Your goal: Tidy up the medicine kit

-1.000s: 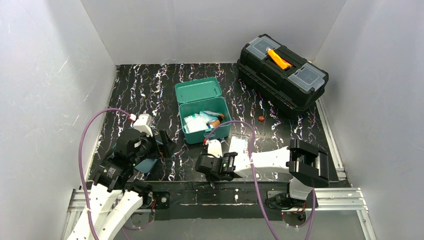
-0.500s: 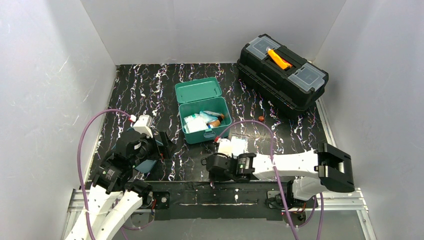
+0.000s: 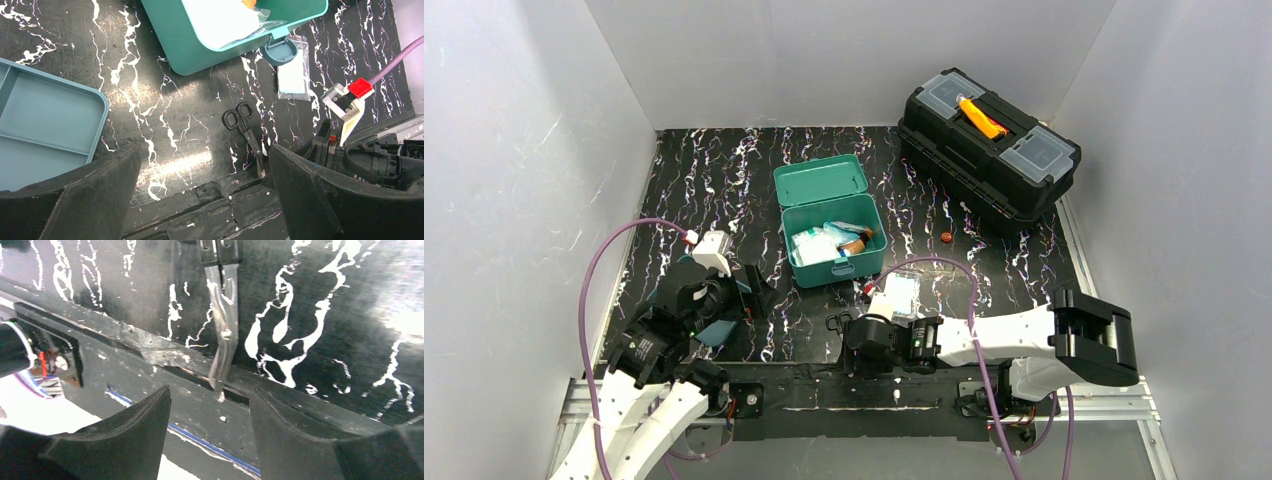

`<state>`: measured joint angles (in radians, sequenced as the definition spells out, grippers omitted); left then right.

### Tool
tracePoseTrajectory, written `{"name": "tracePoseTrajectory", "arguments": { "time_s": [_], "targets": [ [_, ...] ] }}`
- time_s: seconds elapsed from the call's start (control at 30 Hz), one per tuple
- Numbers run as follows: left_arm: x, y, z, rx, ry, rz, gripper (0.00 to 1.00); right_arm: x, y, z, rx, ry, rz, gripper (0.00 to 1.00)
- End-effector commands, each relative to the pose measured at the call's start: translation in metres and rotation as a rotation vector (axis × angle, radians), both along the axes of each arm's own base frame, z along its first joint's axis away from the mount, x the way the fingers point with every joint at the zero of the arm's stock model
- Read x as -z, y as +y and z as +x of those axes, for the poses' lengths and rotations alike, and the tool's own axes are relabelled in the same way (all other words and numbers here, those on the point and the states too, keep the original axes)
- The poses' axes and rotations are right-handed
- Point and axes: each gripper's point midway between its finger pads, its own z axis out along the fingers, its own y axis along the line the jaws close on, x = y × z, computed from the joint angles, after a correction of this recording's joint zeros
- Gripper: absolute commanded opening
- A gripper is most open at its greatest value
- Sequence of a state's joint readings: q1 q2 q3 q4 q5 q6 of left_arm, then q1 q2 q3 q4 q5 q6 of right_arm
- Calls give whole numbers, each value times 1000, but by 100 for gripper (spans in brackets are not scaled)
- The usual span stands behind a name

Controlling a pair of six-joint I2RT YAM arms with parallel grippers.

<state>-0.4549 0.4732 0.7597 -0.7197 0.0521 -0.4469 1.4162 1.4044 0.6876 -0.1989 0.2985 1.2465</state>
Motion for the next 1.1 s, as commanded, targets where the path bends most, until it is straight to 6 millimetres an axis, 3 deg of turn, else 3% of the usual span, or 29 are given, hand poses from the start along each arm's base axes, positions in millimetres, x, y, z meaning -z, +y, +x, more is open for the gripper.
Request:
{"name": "tracePoseTrajectory", "arguments": {
  "time_s": [0.0, 0.4, 0.8, 1.07],
  "targets": [
    [6, 3, -3, -6, 14, 19, 98, -4, 20, -3, 25, 30, 106, 66],
    [6, 2, -5, 0, 16, 25, 98, 19, 24, -7, 78, 87, 155, 61],
    [9, 6, -2, -24, 19, 47, 98, 32, 22, -6, 104, 99, 182, 36],
    [10, 6, -2, -24, 25, 53, 98, 30, 22, -4, 99, 78, 206, 21]
  ]
}}
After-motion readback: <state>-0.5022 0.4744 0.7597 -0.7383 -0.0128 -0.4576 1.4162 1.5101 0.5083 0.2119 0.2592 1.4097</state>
